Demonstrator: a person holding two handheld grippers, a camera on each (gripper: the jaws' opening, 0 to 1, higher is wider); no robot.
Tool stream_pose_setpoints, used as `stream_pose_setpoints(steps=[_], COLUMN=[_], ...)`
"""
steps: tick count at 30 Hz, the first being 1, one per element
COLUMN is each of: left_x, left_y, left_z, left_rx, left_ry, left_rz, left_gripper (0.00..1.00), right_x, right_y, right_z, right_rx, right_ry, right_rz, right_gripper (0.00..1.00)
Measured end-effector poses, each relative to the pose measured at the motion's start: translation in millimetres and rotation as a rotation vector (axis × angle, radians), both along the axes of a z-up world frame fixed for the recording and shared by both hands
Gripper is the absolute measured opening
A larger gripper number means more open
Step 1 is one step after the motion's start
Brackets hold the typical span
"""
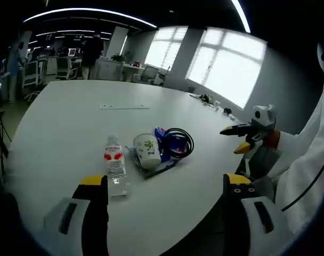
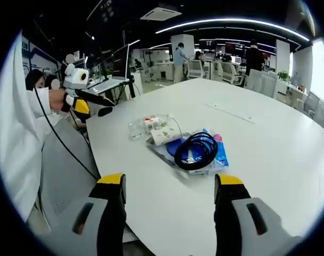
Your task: Arrange the tabletop items into an orderly group along one side of the table until the central work area is clear of visible clutter.
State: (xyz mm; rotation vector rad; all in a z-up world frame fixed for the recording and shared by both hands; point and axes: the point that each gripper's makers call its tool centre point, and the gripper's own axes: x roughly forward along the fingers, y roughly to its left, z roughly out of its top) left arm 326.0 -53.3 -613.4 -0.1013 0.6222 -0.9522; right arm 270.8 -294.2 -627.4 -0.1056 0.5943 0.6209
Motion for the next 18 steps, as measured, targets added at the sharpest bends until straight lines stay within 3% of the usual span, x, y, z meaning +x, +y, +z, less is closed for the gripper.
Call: stream_pose_setpoints(steps=[18], left_x=[-1.8], left_y=[-2.8], left_z=[0.6], left_rx=[-0.004], left_ry=[0.006], left_rz=[-0.010], left_gripper=[0.91], right_x=[0.8], right_y=[2.1], right_z=[1.6], right_rx=[-0.007], right_ry=[-0.001], right_rz=[0.014], right_gripper=[0.67])
